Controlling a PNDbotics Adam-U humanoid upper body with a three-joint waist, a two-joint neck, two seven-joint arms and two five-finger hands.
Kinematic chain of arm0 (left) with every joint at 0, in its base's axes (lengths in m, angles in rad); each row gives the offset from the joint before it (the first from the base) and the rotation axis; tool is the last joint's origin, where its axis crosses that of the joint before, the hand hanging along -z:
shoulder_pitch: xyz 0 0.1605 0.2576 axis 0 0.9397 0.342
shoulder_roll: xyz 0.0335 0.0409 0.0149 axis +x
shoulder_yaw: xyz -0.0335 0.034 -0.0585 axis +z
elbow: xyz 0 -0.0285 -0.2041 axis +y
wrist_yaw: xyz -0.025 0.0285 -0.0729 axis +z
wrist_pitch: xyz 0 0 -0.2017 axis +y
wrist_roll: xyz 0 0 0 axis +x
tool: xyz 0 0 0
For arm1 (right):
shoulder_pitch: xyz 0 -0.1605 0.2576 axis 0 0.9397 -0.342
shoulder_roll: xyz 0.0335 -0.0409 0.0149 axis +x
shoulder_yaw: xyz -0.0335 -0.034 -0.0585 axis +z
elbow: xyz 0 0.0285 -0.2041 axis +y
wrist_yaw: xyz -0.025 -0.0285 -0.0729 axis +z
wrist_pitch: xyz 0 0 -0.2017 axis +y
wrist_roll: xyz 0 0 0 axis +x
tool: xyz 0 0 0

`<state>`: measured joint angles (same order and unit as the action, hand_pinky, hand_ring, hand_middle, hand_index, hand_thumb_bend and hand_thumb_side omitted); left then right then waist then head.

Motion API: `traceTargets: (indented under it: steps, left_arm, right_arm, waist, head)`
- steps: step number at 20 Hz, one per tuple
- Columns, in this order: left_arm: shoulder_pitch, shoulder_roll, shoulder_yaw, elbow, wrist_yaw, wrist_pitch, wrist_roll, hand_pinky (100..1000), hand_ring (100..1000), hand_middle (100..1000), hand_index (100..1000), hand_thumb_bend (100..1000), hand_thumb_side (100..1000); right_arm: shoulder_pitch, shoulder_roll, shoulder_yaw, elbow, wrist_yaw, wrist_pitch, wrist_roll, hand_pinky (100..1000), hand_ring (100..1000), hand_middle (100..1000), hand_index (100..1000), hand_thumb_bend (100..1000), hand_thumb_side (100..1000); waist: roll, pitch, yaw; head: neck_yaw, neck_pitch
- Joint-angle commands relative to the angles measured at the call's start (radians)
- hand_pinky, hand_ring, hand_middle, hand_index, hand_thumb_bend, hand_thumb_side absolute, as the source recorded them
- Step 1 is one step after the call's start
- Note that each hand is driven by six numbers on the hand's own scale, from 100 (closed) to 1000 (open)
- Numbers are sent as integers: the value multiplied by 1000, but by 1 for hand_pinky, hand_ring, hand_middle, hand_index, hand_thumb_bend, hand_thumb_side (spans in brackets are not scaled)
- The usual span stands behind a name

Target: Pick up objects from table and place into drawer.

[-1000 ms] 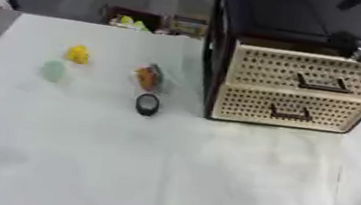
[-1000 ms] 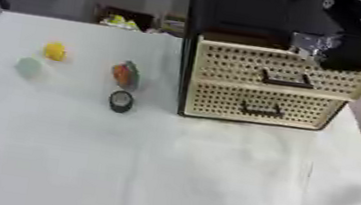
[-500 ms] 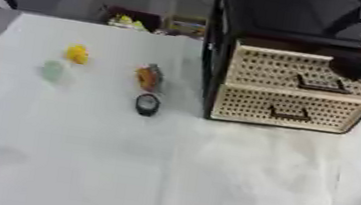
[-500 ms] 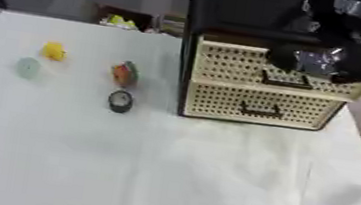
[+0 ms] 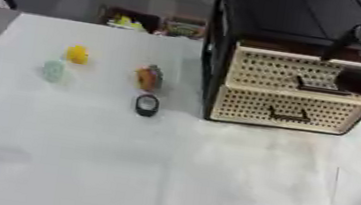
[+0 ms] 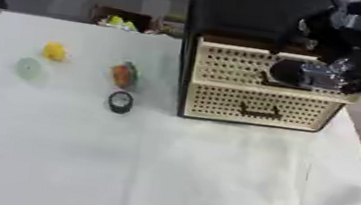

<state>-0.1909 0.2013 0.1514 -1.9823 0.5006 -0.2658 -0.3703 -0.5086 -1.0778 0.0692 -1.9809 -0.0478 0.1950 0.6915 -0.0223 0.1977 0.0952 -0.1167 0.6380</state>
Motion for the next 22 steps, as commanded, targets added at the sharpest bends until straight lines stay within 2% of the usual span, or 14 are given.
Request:
traceTargets:
  steps: [1, 11, 22]
  left_arm:
    - [-9, 20, 5, -18, -3, 2, 0, 483, 589, 569, 722, 100, 964]
    - [-8, 13, 4, -18, -7, 3, -5, 482, 587, 567, 720, 100, 968]
    - [-4, 8, 4, -18, -13, 2, -9, 480, 586, 566, 719, 100, 969]
  right_arm:
    - [-3, -42, 0, 13, 3, 8, 22, 100, 100, 100, 775, 434, 765]
    - [4, -29, 43, 65, 52, 47, 75, 100, 100, 100, 796, 434, 765]
    - [-26, -21, 49, 109, 115, 43, 98, 100, 100, 100, 812, 434, 765]
  waist:
    - [-1, -15, 2]
    - [2, -9, 13]
    - [6, -7, 18]
  head:
    - [-1, -4]
    - [-11, -6]
    - [-17, -7]
